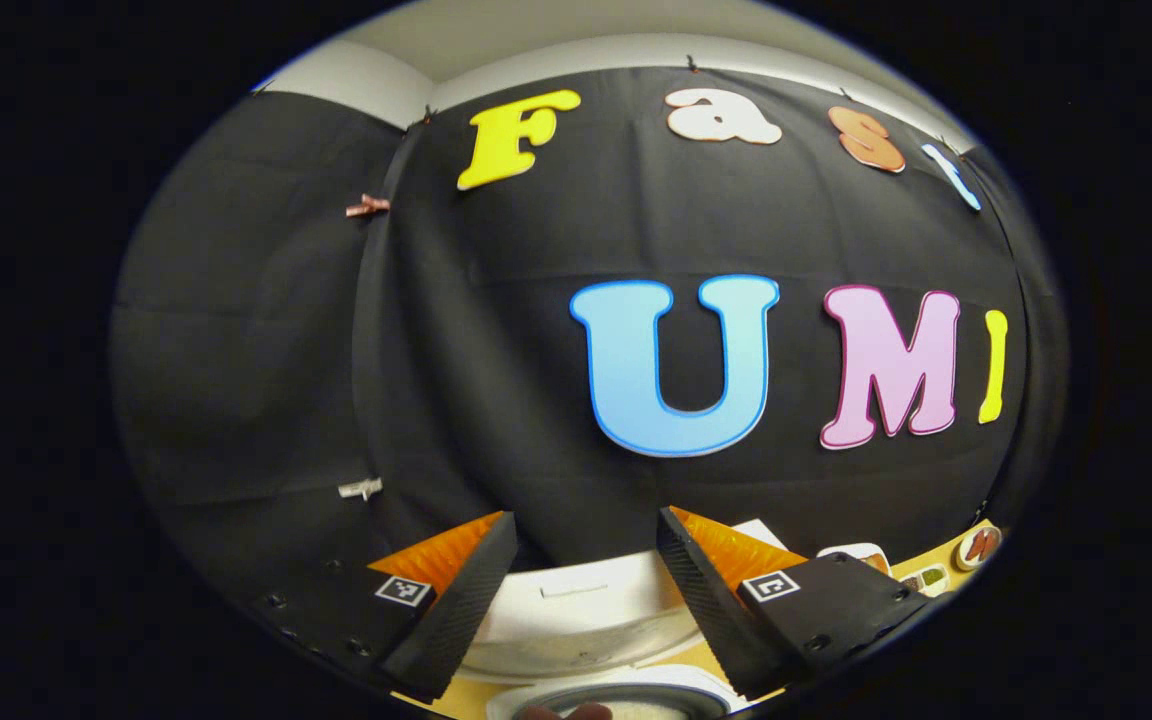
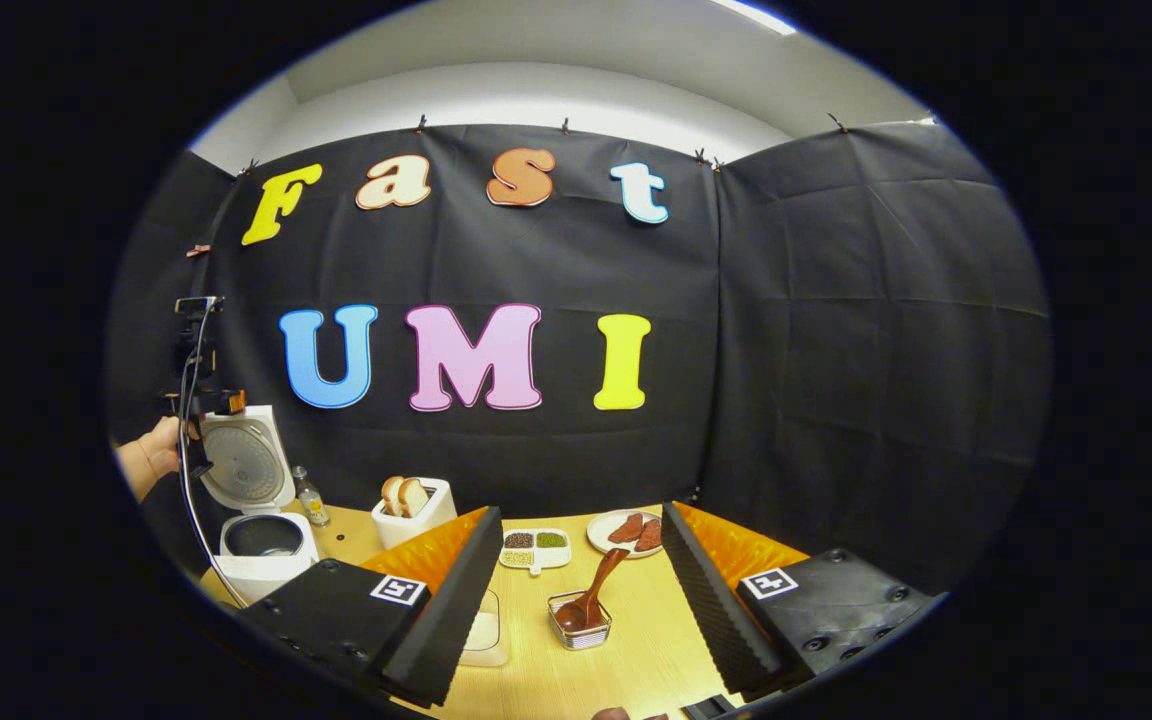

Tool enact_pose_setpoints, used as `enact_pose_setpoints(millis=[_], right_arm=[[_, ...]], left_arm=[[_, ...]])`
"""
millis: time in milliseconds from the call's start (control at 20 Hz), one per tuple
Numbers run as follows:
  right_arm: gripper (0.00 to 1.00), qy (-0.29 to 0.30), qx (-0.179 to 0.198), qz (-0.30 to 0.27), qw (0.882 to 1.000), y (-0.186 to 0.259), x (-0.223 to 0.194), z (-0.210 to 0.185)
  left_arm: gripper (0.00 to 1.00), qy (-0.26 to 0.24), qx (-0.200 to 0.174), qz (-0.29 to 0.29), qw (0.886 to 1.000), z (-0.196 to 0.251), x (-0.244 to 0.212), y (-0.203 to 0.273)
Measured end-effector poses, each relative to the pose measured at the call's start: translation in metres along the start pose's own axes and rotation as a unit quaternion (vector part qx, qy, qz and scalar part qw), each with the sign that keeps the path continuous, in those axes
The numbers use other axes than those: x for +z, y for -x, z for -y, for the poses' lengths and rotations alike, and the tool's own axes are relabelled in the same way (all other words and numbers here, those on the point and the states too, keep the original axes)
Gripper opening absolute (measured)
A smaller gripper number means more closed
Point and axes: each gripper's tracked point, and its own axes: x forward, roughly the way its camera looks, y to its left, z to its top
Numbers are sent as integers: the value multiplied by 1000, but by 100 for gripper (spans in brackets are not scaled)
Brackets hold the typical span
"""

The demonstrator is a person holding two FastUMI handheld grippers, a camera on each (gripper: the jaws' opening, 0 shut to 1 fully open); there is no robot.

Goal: Close the left gripper, press the button to open the rice cooker; take a wooden spoon from the chopstick holder with the right hand, scoop a spoonful of rice and pour it into the rice cooker, then put the wooden spoon back into the chopstick holder.

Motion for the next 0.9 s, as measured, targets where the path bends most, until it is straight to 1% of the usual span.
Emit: enact_pose_setpoints(millis=[50, 100, 150, 300, 350, 400, 500, 650, 900], right_arm=[[98, 1, 0, -3, 1000, 0, -3, 1], [98, -1, 2, -7, 1000, 1, -7, 0], [98, -4, 4, -10, 1000, 1, -10, -1], [98, -17, 12, -15, 1000, 0, -15, -2], [100, -17, 15, -15, 1000, 2, -15, -2], [98, -15, 17, -13, 1000, 3, -13, -1], [98, -6, 24, -11, 1000, 5, -11, 2], [98, -1, 30, -10, 1000, 11, -9, 7], [98, -7, 48, -30, 998, 19, -18, 7]], left_arm=[[100, -3, -5, 12, 1000, 5, 6, 5], [100, -7, -2, -2, 1000, 6, -2, 12], [99, -12, -3, 4, 1000, 7, -1, 18], [100, -5, -3, -7, 1000, 12, -7, 37], [100, -4, -3, -8, 1000, 15, -10, 44], [100, -5, -2, -10, 1000, 18, -14, 53], [100, -5, -2, -19, 1000, 25, -25, 73], [100, 5, -2, -51, 999, 37, -52, 107], [100, 26, 0, -106, 994, 55, -109, 156]])
